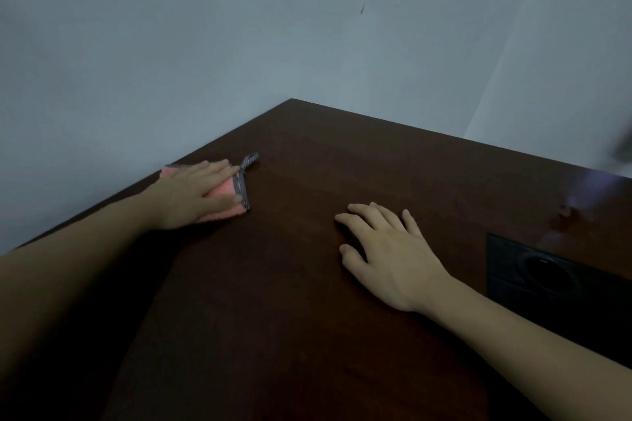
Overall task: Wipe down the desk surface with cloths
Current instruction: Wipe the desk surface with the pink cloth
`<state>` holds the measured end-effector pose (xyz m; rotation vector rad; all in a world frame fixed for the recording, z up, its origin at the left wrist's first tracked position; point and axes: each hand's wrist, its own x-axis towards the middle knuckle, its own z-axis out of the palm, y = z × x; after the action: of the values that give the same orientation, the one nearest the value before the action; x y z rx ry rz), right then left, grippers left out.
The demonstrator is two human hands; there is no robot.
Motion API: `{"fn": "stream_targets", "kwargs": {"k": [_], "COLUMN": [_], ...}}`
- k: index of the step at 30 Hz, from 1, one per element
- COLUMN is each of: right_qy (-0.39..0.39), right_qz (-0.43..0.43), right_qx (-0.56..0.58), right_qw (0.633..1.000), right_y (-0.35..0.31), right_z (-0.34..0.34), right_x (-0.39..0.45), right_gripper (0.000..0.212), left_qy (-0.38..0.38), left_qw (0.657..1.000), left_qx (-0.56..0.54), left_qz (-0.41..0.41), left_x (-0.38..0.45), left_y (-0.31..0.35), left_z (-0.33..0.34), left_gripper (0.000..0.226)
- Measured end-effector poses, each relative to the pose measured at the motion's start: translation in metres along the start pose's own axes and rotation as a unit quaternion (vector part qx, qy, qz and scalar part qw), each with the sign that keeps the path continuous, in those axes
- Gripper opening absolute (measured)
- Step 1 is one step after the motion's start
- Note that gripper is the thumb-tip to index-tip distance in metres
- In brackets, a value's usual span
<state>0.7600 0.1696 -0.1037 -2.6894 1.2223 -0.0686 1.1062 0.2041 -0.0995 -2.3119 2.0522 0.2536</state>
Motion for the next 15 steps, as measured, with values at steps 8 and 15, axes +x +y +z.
{"fn": "stream_targets", "kwargs": {"k": [8, 15], "right_qy": [0.007, -0.004], "right_qz": [0.0, 0.005], "right_qx": [0.012, 0.016], "right_qw": [1.0, 1.0], "right_y": [-0.001, 0.0], "right_z": [-0.001, -0.007], "right_x": [0.002, -0.004], "right_gripper": [0.056, 0.056], "left_qy": [0.028, 0.004], "left_qw": [0.992, 1.0], "left_qx": [-0.003, 0.028], "left_qz": [-0.119, 0.009], "left_x": [0.048, -0.049], "left_y": [0.019, 0.067], "left_z": [0.005, 0.016], "left_gripper": [0.086, 0.124]}}
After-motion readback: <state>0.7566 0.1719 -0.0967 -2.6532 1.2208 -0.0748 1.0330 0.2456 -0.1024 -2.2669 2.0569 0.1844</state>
